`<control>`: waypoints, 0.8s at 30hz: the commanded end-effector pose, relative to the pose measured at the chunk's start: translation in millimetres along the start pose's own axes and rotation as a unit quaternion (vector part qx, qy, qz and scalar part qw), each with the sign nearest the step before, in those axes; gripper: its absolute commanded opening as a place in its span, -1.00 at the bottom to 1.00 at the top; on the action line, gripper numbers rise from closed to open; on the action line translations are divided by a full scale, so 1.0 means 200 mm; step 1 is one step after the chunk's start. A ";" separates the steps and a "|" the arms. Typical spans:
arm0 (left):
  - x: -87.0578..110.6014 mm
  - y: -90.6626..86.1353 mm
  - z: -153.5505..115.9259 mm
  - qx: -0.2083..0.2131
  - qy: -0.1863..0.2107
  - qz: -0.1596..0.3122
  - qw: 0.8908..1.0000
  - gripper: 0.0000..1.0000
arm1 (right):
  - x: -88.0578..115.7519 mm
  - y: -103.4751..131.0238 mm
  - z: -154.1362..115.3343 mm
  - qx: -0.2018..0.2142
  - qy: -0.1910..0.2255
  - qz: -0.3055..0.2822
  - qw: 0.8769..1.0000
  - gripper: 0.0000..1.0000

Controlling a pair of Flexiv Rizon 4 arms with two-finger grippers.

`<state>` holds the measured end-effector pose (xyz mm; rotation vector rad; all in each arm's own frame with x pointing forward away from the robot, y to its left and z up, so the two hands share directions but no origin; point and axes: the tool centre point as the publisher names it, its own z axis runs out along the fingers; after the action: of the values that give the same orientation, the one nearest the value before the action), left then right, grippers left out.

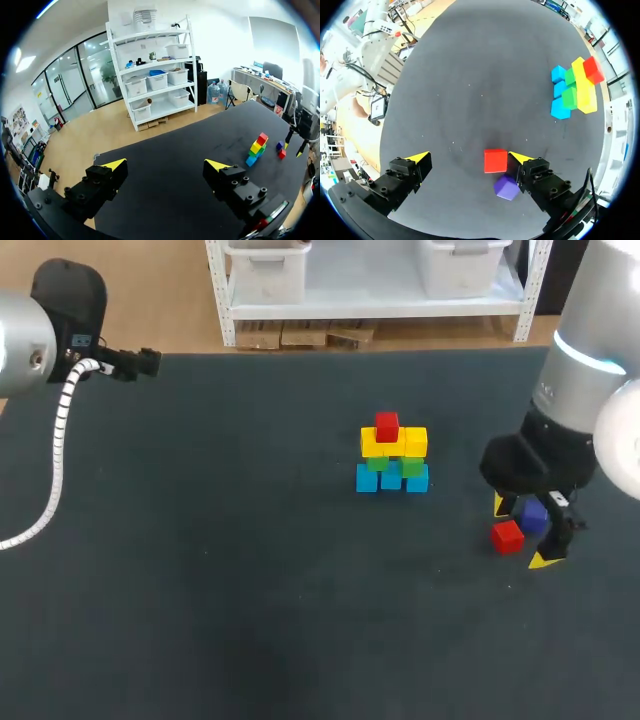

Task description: Place the blue cubes, place green cubes on the blue cubes, place the yellow cubes on the green cubes, then place the red cubes on the yellow cubes, and place purple cube on the red cubes.

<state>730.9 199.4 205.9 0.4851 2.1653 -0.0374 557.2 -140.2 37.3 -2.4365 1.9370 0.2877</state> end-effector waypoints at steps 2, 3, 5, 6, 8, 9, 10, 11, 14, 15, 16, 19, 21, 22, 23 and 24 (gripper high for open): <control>0.00 0.00 0.00 -0.001 -0.002 -0.001 1.000 1.00 | 0.01 -0.02 -0.01 -0.005 -0.003 0.000 1.000 1.00; 0.00 0.00 0.00 -0.001 -0.002 -0.001 1.000 1.00 | 0.01 -0.02 -0.01 -0.005 -0.003 0.000 1.000 1.00; 0.00 0.00 0.00 -0.001 -0.002 -0.001 1.000 1.00 | 0.01 -0.02 -0.01 -0.005 -0.003 0.000 1.000 1.00; 0.00 0.00 0.00 -0.001 -0.002 -0.001 1.000 1.00 | 0.01 -0.02 -0.01 -0.005 -0.003 0.000 1.000 1.00; 0.00 0.00 0.00 -0.001 -0.002 -0.001 1.000 1.00 | 0.01 -0.02 -0.01 -0.005 -0.003 0.000 1.000 1.00; 0.00 0.00 0.00 -0.001 -0.002 -0.001 1.000 1.00 | 0.01 -0.02 -0.01 -0.005 -0.003 0.000 1.000 1.00; 0.00 0.00 0.00 -0.001 -0.002 -0.001 1.000 1.00 | 0.01 -0.02 -0.01 -0.005 -0.003 0.000 1.000 1.00; 0.00 0.00 0.00 -0.001 -0.002 -0.001 1.000 1.00 | 0.01 -0.02 -0.01 -0.005 -0.003 0.000 1.000 1.00; 0.00 0.00 0.00 -0.001 -0.002 -0.001 1.000 1.00 | 0.01 -0.03 -0.01 -0.003 0.000 0.001 1.000 1.00; 0.00 0.00 0.00 -0.001 -0.002 -0.001 1.000 1.00 | 0.01 -0.04 0.00 -0.003 0.003 0.001 1.000 1.00; 0.00 0.00 0.00 -0.001 -0.002 -0.001 1.000 1.00 | 0.01 -0.04 0.01 0.000 0.005 -0.004 1.000 1.00; 0.00 0.00 0.00 -0.001 -0.002 -0.001 1.000 1.00 | -0.01 -0.07 0.06 -0.002 0.003 -0.021 1.000 1.00; 0.00 0.00 0.00 -0.001 -0.002 -0.001 1.000 1.00 | -0.03 -0.07 0.07 0.003 0.006 -0.027 1.000 1.00; 0.00 0.00 0.00 -0.001 -0.002 -0.001 1.000 1.00 | -0.04 -0.08 0.08 0.006 0.005 -0.027 1.000 1.00; 0.00 0.00 0.00 -0.001 -0.002 -0.001 1.000 1.00 | -0.04 -0.08 0.09 0.011 0.012 -0.028 0.999 1.00; 0.00 0.00 0.00 -0.001 -0.002 -0.001 1.000 1.00 | -0.04 -0.09 0.09 0.013 0.019 -0.026 0.999 1.00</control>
<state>730.9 199.5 205.9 0.4850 2.1653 -0.0372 569.7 -131.1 25.0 -2.4881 1.8595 0.2544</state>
